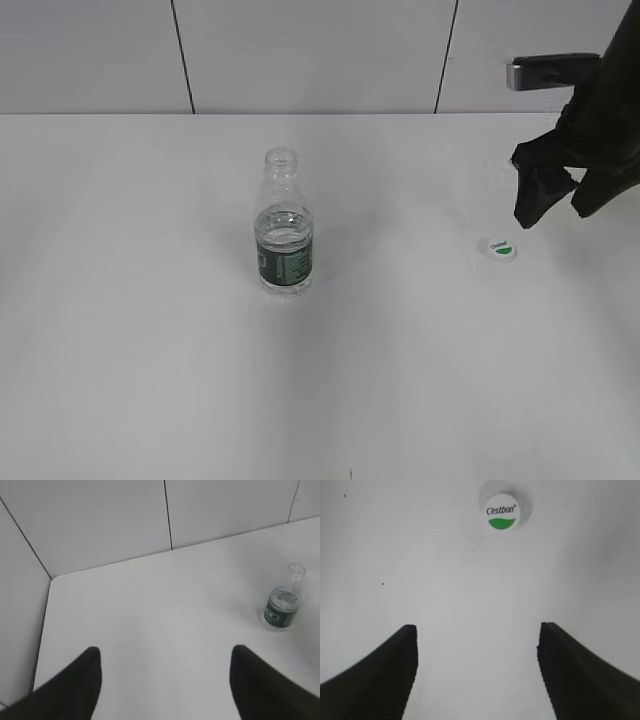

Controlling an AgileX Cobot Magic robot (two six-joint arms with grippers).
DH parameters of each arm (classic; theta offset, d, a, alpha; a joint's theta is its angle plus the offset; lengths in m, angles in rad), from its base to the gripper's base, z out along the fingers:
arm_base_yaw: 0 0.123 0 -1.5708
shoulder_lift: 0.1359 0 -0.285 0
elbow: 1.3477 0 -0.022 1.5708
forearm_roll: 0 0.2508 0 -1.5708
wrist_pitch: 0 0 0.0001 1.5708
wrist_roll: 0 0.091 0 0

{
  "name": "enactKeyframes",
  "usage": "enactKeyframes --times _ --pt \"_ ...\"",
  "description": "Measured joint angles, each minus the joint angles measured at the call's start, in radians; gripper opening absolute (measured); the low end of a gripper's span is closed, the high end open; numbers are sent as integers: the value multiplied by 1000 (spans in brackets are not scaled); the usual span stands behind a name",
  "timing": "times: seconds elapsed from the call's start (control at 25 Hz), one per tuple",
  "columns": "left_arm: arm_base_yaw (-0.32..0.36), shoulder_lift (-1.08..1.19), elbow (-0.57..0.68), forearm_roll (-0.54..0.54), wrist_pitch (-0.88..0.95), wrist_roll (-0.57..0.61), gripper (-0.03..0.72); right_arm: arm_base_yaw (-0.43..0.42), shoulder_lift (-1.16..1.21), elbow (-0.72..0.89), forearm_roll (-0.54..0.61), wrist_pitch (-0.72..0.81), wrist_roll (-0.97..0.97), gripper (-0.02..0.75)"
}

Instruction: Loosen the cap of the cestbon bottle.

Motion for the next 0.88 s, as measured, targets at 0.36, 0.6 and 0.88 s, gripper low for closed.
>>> enactKeyframes --times 0.36,0.6,0.88 --pt "0 -298 180 -4 39 -21 491 0 -85 0 0 -7 -3 566" --pt "0 -435 349 -14 -20 -51 491 0 -98 0 1 -8 -3 566" --pt "0 -436 506 -38 -156 -54 491 0 -99 0 0 -8 -3 566"
